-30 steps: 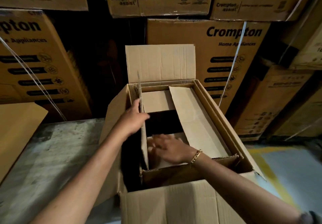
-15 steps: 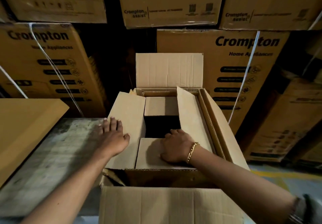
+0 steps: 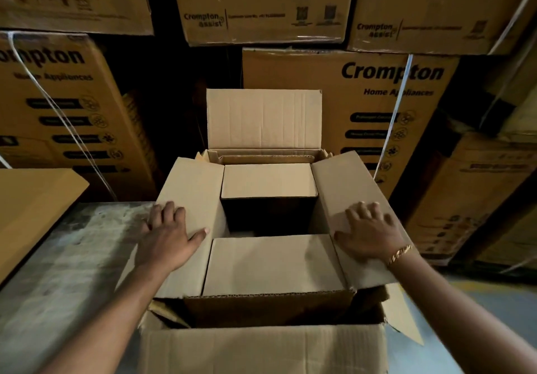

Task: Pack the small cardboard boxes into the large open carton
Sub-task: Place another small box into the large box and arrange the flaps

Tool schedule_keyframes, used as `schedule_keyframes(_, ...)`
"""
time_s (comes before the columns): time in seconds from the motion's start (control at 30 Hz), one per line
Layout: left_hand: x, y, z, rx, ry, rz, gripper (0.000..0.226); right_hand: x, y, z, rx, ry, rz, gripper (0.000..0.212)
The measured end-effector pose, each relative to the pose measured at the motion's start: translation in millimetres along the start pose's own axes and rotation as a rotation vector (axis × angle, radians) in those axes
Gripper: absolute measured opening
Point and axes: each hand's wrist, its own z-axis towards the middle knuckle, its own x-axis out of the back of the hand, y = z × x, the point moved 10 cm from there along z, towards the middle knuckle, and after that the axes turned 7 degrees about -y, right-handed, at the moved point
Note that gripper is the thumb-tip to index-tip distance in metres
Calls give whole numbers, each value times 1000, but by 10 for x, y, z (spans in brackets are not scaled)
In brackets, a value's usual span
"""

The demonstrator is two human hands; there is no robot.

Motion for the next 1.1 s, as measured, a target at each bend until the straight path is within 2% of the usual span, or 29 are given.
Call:
schedule_keyframes(0.17, -99, -70, 37, -3, -7, -26, 99, -215, -74, -111, -41, 206, -8, 87)
schedule_keyframes(0.3, -107, -138, 57, -32, 9, -50, 101, -182, -44, -72, -22, 233, 4, 88)
schedule_keyframes(0.4, -100, -200, 54, -41, 33, -71, 100, -152, 82, -95, -38, 240, 68, 97)
schedule_keyframes(0.53, -126, -180, 55, -43, 23, -78, 100, -182, 192, -89, -127, 231, 128, 101)
schedule_keyframes(0.63, -179, -259, 75, 7, -15, -177, 103, -321, 370, -4, -183, 172, 299, 107)
schedule_keyframes(0.77, -344, -431, 124, 136, -107, -555, 108, -575, 486, 159, -134, 103, 677, 111)
schedule_keyframes(0.83, -359, -416, 131, 129, -119, -609, 109, -639, 454, 192, -125, 93, 735, 108)
schedule_keyframes(1.0, -324, -365, 104, 108, -138, -504, 95, -545, 433, 125, -141, 38, 687, 108)
schedule_keyframes(1.1, -250, -323, 76, 106, -123, -260, 98, -342, 408, 69, -125, 120, 388, 102)
